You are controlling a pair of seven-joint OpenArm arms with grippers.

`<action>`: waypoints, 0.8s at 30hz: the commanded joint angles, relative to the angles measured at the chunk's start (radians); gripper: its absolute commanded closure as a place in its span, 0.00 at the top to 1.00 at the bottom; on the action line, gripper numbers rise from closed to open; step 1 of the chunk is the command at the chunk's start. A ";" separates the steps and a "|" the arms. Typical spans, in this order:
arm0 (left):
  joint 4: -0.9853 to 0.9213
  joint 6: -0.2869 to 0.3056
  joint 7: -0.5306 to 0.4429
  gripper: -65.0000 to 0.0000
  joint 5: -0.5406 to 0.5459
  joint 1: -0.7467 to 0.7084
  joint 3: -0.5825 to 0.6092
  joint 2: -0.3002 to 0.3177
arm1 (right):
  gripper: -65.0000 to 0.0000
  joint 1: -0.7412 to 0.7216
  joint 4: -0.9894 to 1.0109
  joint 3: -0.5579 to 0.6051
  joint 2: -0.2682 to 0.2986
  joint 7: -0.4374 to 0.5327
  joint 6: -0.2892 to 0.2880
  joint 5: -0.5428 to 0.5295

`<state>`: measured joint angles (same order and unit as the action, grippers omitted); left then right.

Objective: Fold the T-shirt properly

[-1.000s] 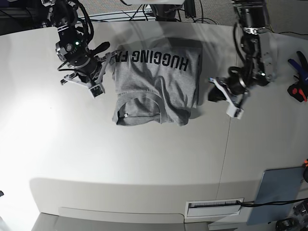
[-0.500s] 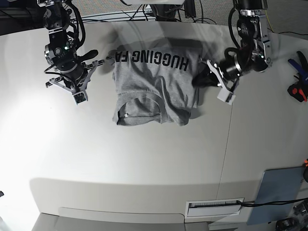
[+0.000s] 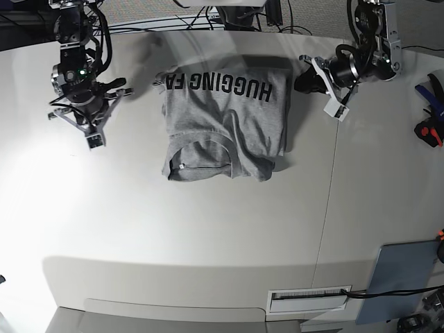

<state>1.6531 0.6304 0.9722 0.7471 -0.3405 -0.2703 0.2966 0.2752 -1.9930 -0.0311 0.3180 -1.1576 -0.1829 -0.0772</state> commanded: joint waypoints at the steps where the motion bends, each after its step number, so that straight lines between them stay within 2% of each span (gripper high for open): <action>1: 0.021 0.007 -0.006 0.00 0.024 0.002 -0.015 0.011 | 0.00 0.008 -0.034 -0.023 0.012 0.003 0.002 0.006; 11: 0.085 0.008 0.031 0.00 0.024 -0.035 -0.163 0.011 | 0.00 0.246 -0.192 -0.188 0.012 0.009 0.001 -0.013; 14: 0.129 0.026 0.034 0.00 0.024 -0.100 -0.202 0.011 | 0.00 0.316 -0.220 -0.211 0.012 0.010 0.001 -0.013; 24: 0.153 0.025 0.034 0.00 0.025 -0.370 -0.259 0.011 | 0.00 0.538 -0.238 -0.215 0.011 0.006 0.002 -0.012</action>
<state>1.7935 0.6491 1.0111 0.7605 -0.7033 -0.5236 0.2970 0.8055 -2.2124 -0.2394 0.3187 -1.1584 -0.1814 -0.1009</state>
